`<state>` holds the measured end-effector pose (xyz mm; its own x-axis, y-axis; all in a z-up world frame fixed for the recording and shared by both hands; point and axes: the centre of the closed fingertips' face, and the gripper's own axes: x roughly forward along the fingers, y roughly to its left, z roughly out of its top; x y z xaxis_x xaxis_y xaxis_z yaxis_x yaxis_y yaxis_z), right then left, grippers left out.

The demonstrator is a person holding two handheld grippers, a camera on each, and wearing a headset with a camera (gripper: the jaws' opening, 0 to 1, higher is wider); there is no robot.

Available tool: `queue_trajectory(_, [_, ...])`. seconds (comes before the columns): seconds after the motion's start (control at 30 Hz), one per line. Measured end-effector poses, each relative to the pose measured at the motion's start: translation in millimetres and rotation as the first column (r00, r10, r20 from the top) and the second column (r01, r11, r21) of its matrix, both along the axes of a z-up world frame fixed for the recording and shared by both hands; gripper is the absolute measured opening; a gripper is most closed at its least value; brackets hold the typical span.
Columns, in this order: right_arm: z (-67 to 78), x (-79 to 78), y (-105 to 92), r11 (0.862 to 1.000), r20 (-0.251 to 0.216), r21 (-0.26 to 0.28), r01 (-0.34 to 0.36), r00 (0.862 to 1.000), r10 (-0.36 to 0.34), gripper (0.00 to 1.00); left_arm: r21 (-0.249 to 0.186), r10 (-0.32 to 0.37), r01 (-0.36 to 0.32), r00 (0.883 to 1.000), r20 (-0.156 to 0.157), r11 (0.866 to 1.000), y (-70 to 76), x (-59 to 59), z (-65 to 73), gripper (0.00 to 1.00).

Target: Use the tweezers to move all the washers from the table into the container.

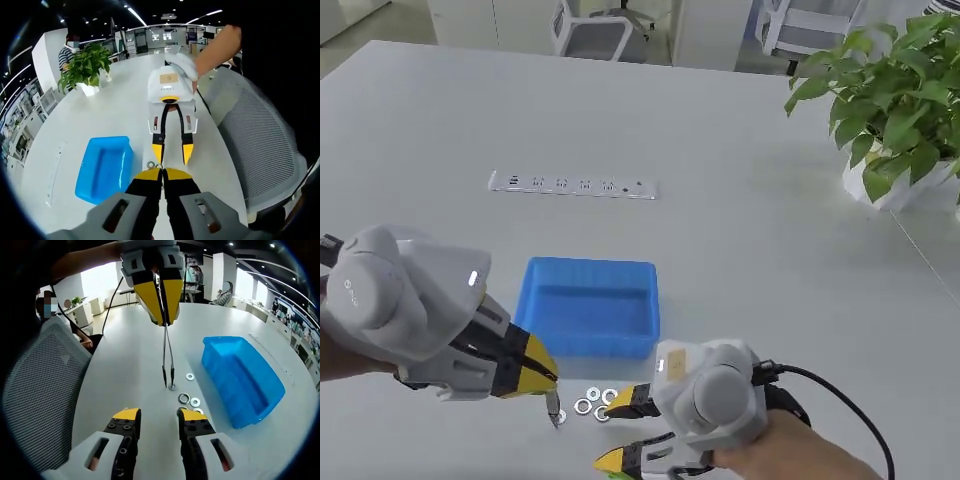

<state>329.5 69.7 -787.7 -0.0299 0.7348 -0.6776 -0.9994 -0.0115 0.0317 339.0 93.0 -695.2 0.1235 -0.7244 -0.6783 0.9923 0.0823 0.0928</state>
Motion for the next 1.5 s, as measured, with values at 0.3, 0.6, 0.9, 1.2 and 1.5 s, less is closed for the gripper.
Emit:
queue_trajectory(0.3, [2.1,2.0,5.0,1.000,0.002,0.011,0.000,1.000,0.000,0.32,-0.003,-0.004,0.004,1.000,-0.001,1.000,-1.8,0.7,0.3,0.05])
queue_trajectory(0.6, [6.8,6.0,21.9,0.999,0.016,0.032,-0.008,1.000,0.007,0.29,-0.003,-0.001,0.001,1.000,-0.004,1.000,-0.3,2.4,0.9,0.05])
queue_trajectory(0.9, [6.8,9.6,35.0,0.999,0.028,0.044,-0.001,1.000,-0.001,0.24,-0.006,0.005,-0.005,1.000,-0.011,1.000,0.9,3.4,0.9,0.05])
queue_trajectory(1.2, [10.4,11.7,48.1,0.998,0.022,0.067,-0.003,1.000,0.002,0.21,-0.009,0.017,-0.018,0.999,-0.028,1.000,1.5,4.3,-0.5,0.05])
queue_trajectory(1.5, [12.0,15.1,53.5,0.998,0.033,0.069,-0.009,0.999,0.006,0.15,-0.014,0.017,-0.018,0.999,-0.035,1.000,-0.2,5.7,-2.0,0.05])
